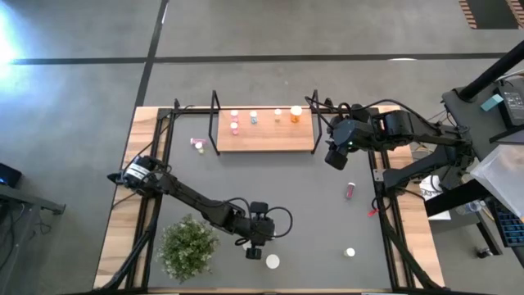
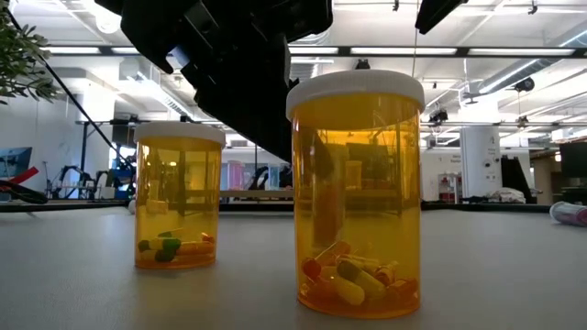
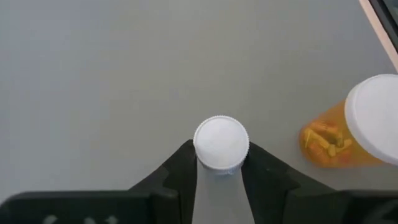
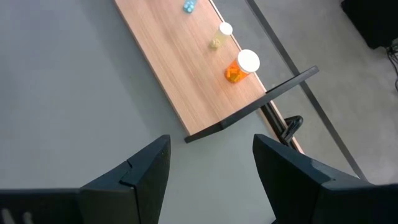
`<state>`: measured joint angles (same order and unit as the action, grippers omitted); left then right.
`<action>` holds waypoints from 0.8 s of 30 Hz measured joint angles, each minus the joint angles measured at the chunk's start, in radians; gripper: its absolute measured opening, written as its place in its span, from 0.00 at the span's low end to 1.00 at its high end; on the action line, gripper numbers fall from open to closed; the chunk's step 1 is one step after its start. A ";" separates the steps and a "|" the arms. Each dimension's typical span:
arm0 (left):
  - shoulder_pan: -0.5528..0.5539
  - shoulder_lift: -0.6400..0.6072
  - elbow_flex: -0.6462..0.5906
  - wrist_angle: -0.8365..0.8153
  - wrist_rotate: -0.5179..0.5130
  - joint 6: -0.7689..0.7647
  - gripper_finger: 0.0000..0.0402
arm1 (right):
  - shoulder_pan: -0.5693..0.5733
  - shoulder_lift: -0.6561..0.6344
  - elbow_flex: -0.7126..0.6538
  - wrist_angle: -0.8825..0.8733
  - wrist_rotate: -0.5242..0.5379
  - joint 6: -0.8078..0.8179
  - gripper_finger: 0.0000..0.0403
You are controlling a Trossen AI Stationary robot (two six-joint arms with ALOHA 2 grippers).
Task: Pick and place medicine bottles onto shelf by color
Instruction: Put the left blue pill bottle on the shelf aligned with the other blue pill bottle
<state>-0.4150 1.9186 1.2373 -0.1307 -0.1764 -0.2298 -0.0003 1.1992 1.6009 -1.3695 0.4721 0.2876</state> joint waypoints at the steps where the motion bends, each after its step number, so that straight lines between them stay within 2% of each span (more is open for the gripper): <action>1: 0.000 0.000 0.000 0.000 0.000 0.000 0.22 | 0.000 0.000 0.000 0.000 0.000 0.000 0.54; 10: 0.030 -0.019 0.000 -0.012 -0.002 0.001 0.22 | 0.000 0.000 0.000 0.000 0.000 0.000 0.54; 13: 0.067 -0.050 0.000 -0.032 -0.041 0.001 0.22 | 0.000 0.000 0.000 0.000 0.000 0.000 0.54; 24: 0.348 -0.144 -0.003 -0.100 -0.062 0.000 0.22 | 0.000 0.000 0.000 0.000 0.000 0.000 0.54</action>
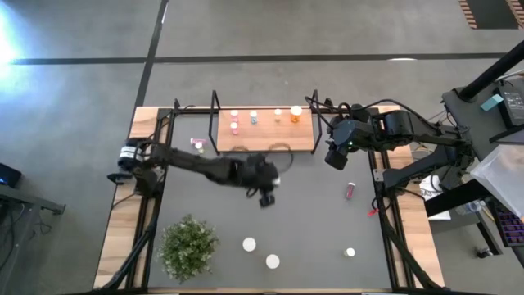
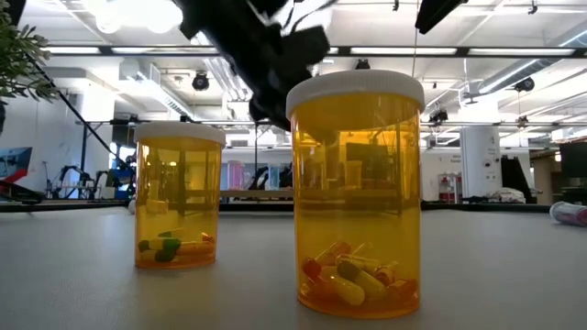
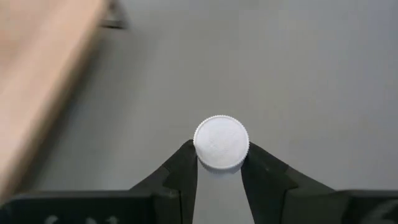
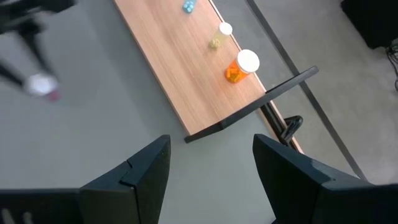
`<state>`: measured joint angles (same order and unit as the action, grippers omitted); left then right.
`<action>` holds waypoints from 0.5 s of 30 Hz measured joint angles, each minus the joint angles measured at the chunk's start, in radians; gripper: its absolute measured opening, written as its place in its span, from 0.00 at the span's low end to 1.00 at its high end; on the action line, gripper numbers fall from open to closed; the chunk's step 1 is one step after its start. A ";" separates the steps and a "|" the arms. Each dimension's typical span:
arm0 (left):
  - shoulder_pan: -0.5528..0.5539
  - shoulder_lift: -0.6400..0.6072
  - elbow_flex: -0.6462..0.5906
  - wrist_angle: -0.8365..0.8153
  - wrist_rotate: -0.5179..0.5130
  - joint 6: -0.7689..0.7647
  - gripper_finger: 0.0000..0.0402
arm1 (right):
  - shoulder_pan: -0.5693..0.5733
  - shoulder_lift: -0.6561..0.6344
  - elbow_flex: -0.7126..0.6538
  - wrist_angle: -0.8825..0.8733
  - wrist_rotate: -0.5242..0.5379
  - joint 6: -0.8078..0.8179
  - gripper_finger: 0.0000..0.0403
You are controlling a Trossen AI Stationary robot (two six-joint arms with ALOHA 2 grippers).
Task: Pick and place medicine bottles onto shelf by color
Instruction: Put the left blue pill bottle on the shelf aligned with the other blue pill bottle
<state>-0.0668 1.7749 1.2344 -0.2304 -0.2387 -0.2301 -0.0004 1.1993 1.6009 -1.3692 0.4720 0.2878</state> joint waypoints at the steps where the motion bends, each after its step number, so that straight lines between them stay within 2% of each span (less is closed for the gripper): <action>1: 0.029 -0.004 0.000 0.000 0.000 -0.004 0.22 | 0.000 0.000 0.000 0.000 0.000 0.000 0.54; 5: 0.129 -0.009 0.000 0.011 -0.001 -0.099 0.22 | 0.000 0.000 0.000 0.000 0.000 0.000 0.54; 9: 0.194 -0.012 0.003 0.010 -0.005 -0.130 0.22 | 0.000 0.000 0.000 0.000 0.000 0.000 0.54; 15: 0.243 -0.012 0.004 0.011 -0.116 -0.193 0.22 | 0.000 0.000 0.000 0.000 0.000 0.000 0.54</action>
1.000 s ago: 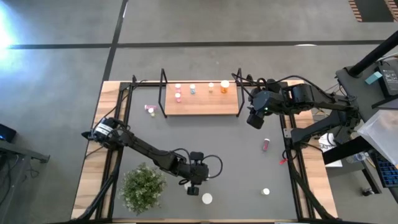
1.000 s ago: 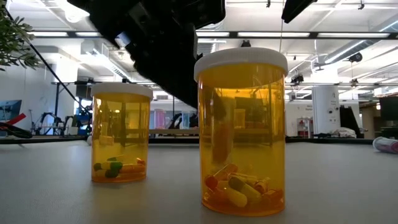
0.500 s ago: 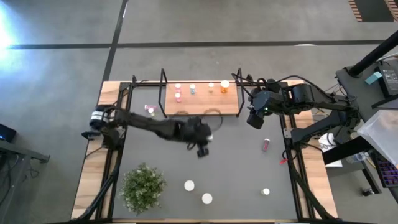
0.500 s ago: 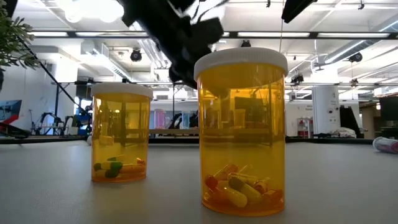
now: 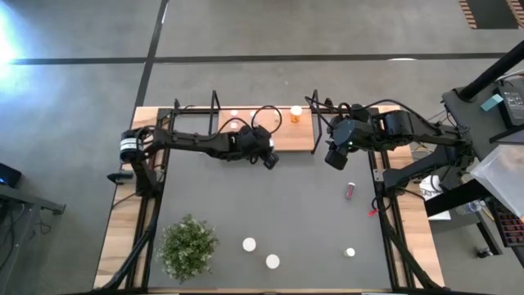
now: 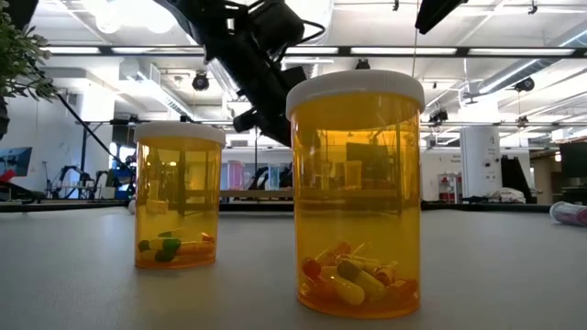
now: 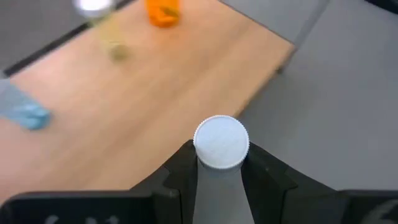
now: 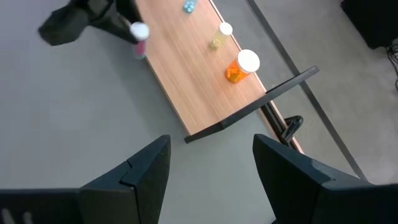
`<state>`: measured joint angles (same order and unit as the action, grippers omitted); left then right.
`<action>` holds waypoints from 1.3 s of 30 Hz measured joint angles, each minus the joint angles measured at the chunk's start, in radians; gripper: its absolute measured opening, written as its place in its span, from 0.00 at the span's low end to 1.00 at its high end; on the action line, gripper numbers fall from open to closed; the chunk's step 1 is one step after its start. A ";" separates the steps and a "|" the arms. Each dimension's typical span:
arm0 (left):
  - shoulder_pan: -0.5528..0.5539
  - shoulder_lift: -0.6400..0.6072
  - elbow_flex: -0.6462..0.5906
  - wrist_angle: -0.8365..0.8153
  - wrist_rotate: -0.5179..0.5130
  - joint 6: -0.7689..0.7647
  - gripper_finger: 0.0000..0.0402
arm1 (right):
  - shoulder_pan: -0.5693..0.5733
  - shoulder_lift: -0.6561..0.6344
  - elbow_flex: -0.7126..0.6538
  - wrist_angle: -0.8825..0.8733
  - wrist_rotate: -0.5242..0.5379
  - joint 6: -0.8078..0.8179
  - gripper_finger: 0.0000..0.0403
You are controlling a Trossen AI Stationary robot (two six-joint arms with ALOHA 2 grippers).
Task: Pick and place medicine bottles onto shelf by color
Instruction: Put the left blue pill bottle on the shelf aligned with the other blue pill bottle
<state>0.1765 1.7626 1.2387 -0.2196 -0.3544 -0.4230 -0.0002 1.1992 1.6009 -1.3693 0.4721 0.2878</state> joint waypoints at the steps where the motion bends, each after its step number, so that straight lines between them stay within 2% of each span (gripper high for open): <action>1: 0.005 0.000 -0.001 -0.001 -0.012 0.000 0.22 | 0.000 0.000 0.000 0.000 0.000 0.000 0.54; 6: 0.031 0.000 -0.001 -0.012 -0.067 0.012 0.22 | 0.000 0.000 0.000 0.000 0.000 0.000 0.54; 23: 0.125 0.000 -0.003 -0.107 -0.075 0.009 0.22 | 0.000 0.000 0.000 0.000 0.000 0.000 0.54; 31: 0.149 0.000 -0.004 -0.129 -0.129 0.010 0.22 | 0.000 0.000 0.000 0.000 0.000 0.000 0.54; 39: 0.165 0.001 -0.009 -0.136 -0.133 0.011 0.22 | 0.000 0.000 0.000 0.000 0.000 0.000 0.54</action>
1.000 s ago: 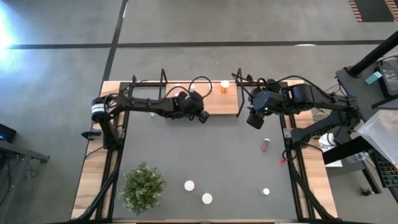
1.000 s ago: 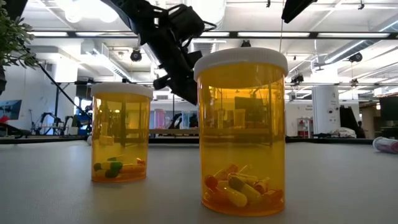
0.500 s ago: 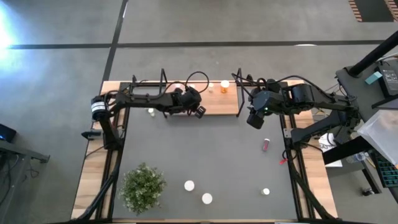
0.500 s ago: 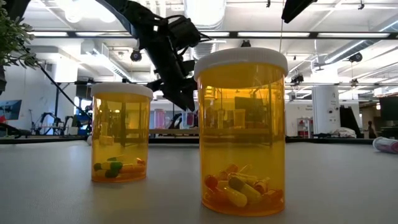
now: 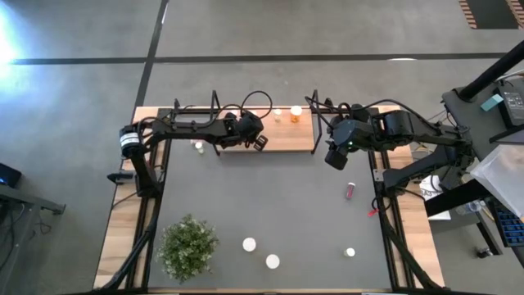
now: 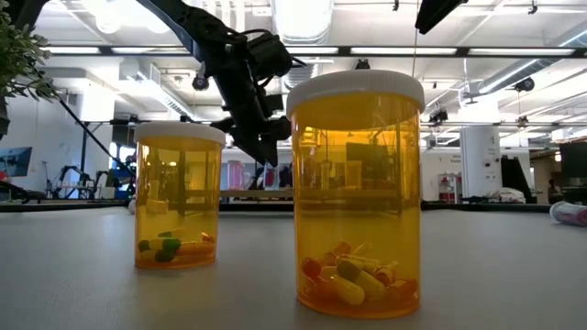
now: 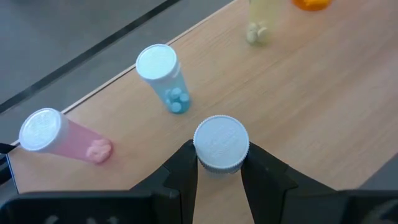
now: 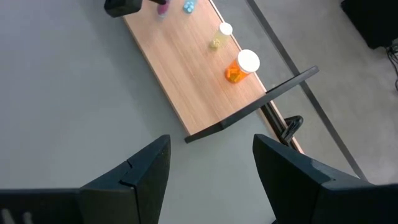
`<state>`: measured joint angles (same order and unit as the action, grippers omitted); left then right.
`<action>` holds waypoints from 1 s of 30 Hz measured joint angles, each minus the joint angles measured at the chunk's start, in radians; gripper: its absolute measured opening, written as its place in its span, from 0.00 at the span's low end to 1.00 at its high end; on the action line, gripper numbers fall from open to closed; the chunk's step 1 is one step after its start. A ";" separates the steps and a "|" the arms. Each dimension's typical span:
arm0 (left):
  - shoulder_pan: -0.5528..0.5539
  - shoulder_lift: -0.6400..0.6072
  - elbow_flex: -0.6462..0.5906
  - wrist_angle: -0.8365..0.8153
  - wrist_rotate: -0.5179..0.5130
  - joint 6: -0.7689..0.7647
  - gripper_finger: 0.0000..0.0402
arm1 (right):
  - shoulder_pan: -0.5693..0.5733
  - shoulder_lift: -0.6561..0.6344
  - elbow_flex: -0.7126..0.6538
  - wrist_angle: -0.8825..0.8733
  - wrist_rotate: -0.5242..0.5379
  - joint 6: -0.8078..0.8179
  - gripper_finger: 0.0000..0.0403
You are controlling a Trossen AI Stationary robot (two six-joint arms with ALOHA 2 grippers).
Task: Pick and place medicine bottles onto shelf by color
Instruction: Put the left blue pill bottle on the shelf aligned with the other blue pill bottle
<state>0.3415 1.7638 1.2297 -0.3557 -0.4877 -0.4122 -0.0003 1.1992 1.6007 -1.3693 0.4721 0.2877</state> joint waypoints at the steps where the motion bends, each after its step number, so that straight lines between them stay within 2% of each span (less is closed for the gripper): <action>1: 0.002 0.000 0.000 0.001 0.000 0.000 0.22 | 0.000 0.000 0.000 0.000 0.000 0.000 0.54; 30: 0.019 0.000 -0.014 0.048 -0.001 0.034 0.23 | 0.000 0.000 0.000 0.000 0.000 0.000 0.54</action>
<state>0.3608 1.7641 1.2156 -0.3075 -0.4889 -0.3784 -0.0005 1.1992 1.6009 -1.3692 0.4721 0.2878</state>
